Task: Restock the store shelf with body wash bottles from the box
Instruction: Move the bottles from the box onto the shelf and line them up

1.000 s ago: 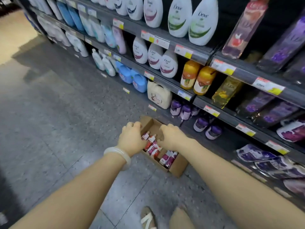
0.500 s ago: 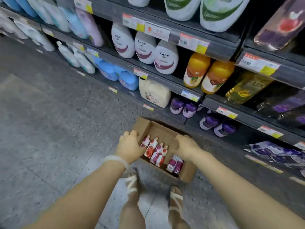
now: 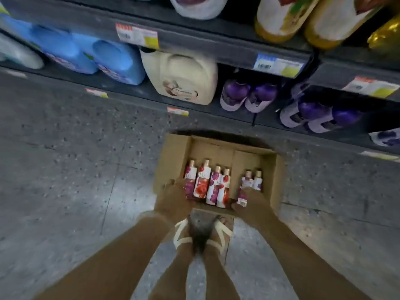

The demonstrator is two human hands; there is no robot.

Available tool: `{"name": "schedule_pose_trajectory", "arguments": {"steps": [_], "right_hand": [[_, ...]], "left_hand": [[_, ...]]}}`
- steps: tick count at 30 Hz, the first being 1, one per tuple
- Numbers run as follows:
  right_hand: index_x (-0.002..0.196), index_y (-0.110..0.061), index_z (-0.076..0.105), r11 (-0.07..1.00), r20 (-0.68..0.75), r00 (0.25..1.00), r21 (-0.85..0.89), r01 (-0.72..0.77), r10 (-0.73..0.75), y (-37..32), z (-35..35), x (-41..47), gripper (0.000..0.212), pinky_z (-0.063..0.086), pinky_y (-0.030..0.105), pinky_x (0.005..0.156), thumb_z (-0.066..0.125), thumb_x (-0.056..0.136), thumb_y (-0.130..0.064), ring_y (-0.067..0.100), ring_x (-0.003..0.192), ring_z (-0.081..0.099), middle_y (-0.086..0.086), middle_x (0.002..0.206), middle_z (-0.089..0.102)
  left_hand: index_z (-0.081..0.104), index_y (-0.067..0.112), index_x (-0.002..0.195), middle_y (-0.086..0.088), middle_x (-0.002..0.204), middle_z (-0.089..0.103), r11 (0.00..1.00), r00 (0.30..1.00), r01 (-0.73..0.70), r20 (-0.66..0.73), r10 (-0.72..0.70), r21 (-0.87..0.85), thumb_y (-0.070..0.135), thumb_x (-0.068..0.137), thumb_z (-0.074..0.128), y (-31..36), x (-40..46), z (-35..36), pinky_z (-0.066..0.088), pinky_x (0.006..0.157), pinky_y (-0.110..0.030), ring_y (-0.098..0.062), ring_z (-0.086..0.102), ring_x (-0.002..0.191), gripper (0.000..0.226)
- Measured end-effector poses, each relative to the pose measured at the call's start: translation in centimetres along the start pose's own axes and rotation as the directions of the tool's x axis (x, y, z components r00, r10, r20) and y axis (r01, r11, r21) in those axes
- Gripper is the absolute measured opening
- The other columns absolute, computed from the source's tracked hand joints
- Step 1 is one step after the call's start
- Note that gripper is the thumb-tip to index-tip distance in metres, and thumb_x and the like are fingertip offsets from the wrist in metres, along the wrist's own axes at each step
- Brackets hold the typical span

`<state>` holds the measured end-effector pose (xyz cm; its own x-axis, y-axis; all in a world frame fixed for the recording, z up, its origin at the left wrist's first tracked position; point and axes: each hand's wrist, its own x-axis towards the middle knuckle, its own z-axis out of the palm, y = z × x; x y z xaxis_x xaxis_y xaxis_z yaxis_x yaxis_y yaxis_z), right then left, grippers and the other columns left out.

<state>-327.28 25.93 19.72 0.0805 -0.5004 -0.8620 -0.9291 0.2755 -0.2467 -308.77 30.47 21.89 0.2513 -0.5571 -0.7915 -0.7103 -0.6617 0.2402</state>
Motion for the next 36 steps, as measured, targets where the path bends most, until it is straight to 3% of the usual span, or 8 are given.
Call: {"name": "schedule_pose_trajectory", "arguments": {"steps": [5, 10, 15, 19, 25, 29, 34, 36], "right_hand": [[0.120, -0.020, 0.049, 0.979, 0.012, 0.995, 0.180, -0.099, 0.098, 4.0, 6.5, 9.2, 0.039, 0.047, 0.027, 0.089, 0.065, 0.086, -0.025, 0.015, 0.100, 0.056, -0.001, 0.114, 0.059], [0.138, -0.017, 0.035, 0.936, 0.079, 0.977, 0.281, -0.213, 0.199, 7.3, 12.0, 19.1, 0.065, 0.040, 0.034, 0.100, 0.067, 0.084, -0.033, 0.024, 0.124, 0.049, 0.004, 0.135, 0.050], [0.141, -0.015, 0.030, 0.896, 0.057, 0.964, 0.358, -0.263, 0.261, 9.4, 17.4, 26.6, 0.085, 0.047, 0.044, 0.099, 0.076, 0.074, -0.037, 0.029, 0.122, 0.050, 0.009, 0.138, 0.046], [0.144, -0.013, 0.021, 0.844, 0.013, 0.917, 0.385, -0.372, 0.398, 10.4, 19.1, 28.8, 0.099, 0.043, 0.048, 0.102, 0.081, 0.067, -0.031, 0.033, 0.130, 0.037, 0.011, 0.142, 0.033], [0.141, -0.006, 0.021, 0.766, 0.031, 0.886, 0.490, -0.417, 0.463, 10.5, 19.1, 29.5, 0.097, 0.035, 0.044, 0.110, 0.080, 0.067, -0.028, 0.032, 0.134, 0.032, 0.013, 0.142, 0.031], [0.126, -0.008, 0.042, 0.668, 0.108, 0.909, 0.643, -0.373, 0.403, 10.0, 19.5, 29.4, 0.074, 0.050, 0.046, 0.095, 0.080, 0.062, -0.019, 0.029, 0.114, 0.057, 0.011, 0.120, 0.057], [0.115, -0.010, 0.053, 0.605, 0.116, 0.935, 0.735, -0.307, 0.335, 10.1, 18.7, 28.6, 0.057, 0.054, 0.039, 0.088, 0.080, 0.066, -0.018, 0.021, 0.099, 0.062, 0.003, 0.102, 0.062], [0.112, -0.010, 0.054, 0.613, 0.054, 0.944, 0.749, -0.253, 0.325, 10.1, 17.6, 27.3, 0.063, 0.054, 0.034, 0.080, 0.082, 0.059, -0.026, 0.018, 0.094, 0.064, 0.000, 0.096, 0.064]], "left_hand": [[0.055, 0.019, 0.119, -0.004, 0.117, 0.061, 0.999, 0.997, 0.026, 0.077, -0.025, -0.018, 0.028, 0.078, 0.062, -3.3, 10.5, 10.2, 0.050, 0.095, -0.039, -0.023, 0.059, 0.108, 0.043], [0.034, 0.008, 0.138, -0.013, 0.135, 0.048, 0.999, 0.997, 0.030, 0.070, -0.031, 0.010, 0.029, 0.089, 0.056, -3.5, 18.6, 17.5, 0.038, 0.106, -0.041, -0.029, 0.048, 0.124, 0.058], [0.011, 0.007, 0.148, -0.015, 0.149, 0.028, 0.989, 0.987, 0.148, 0.067, -0.148, 0.014, 0.031, 0.089, 0.057, -3.9, 24.5, 23.4, 0.028, 0.113, -0.040, -0.031, 0.030, 0.138, 0.078], [0.013, 0.003, 0.146, -0.017, 0.152, 0.017, 0.969, 0.972, 0.231, 0.028, -0.234, 0.085, 0.040, 0.083, 0.062, -3.3, 26.6, 24.8, 0.023, 0.114, -0.041, -0.035, 0.020, 0.140, 0.087], [0.020, 0.003, 0.136, -0.018, 0.141, 0.034, 0.968, 0.969, 0.248, 0.012, -0.248, 0.030, 0.038, 0.076, 0.071, -2.7, 27.6, 24.8, 0.030, 0.109, -0.038, -0.033, 0.035, 0.131, 0.086], [0.031, 0.009, 0.121, -0.013, 0.117, 0.058, 0.969, 0.985, 0.168, -0.004, -0.172, -0.179, 0.027, 0.075, 0.073, -3.3, 27.7, 25.7, 0.048, 0.093, -0.042, -0.032, 0.058, 0.110, 0.065], [0.042, 0.009, 0.132, -0.011, 0.126, 0.056, 0.881, 0.962, 0.272, 0.090, -0.257, -0.388, 0.022, 0.080, 0.069, -3.3, 27.3, 25.2, 0.043, 0.099, -0.038, -0.029, 0.053, 0.119, 0.060], [0.048, 0.010, 0.128, -0.007, 0.115, 0.060, 0.819, 0.954, 0.296, 0.115, -0.276, -0.491, 0.017, 0.081, 0.067, -3.0, 26.1, 23.9, 0.042, 0.093, -0.031, -0.027, 0.055, 0.114, 0.051]]}}
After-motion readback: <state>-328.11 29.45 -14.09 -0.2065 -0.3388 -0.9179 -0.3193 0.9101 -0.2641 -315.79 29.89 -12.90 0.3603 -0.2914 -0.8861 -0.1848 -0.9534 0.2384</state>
